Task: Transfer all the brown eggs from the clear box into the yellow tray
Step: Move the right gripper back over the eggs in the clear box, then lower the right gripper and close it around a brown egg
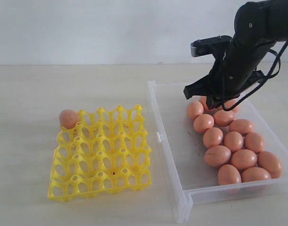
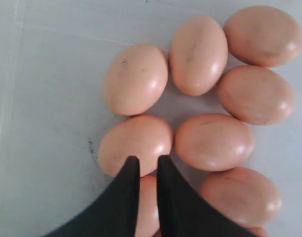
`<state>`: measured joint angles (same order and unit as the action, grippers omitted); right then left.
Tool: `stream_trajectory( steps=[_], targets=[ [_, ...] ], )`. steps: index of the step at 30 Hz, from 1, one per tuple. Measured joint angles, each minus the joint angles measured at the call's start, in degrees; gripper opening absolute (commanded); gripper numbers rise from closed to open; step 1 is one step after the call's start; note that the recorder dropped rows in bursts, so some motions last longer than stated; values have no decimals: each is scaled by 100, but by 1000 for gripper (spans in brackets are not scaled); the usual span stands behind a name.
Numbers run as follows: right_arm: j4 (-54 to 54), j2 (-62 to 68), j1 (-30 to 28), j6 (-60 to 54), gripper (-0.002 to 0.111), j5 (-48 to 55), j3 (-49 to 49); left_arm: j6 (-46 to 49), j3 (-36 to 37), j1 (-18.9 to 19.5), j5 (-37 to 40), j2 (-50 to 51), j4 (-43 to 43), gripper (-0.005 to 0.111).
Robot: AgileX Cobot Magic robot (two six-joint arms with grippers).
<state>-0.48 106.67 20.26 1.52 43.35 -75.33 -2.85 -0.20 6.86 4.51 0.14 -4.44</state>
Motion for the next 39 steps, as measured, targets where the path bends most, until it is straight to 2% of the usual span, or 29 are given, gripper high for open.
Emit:
stream_trajectory(
  steps=[3, 4, 6, 12, 28, 31, 35, 39],
  targets=[
    [201, 94, -5, 63, 52, -46, 0, 0, 0, 0, 0, 0, 0, 4],
    [228, 168, -5, 114, 58, -53, 0, 0, 0, 0, 0, 0, 0, 4],
    [254, 365, -5, 343, 61, -53, 0, 0, 0, 0, 0, 0, 0, 4],
    [265, 886, -5, 942, 61, -76, 13, 0, 0, 0, 0, 0, 0, 4],
    [124, 1087, -14, 1110, 60, -525, -44, 0, 0, 0, 0, 0, 0, 4],
    [48, 1087, -14, 1310, 52, -652, -53, 0, 0, 0, 0, 0, 0, 4],
    [-168, 1087, -14, 1528, 33, -679, -53, 0, 0, 0, 0, 0, 0, 4],
    [-312, 1087, -14, 1507, 30, -643, -53, 0, 0, 0, 0, 0, 0, 4]
  ],
)
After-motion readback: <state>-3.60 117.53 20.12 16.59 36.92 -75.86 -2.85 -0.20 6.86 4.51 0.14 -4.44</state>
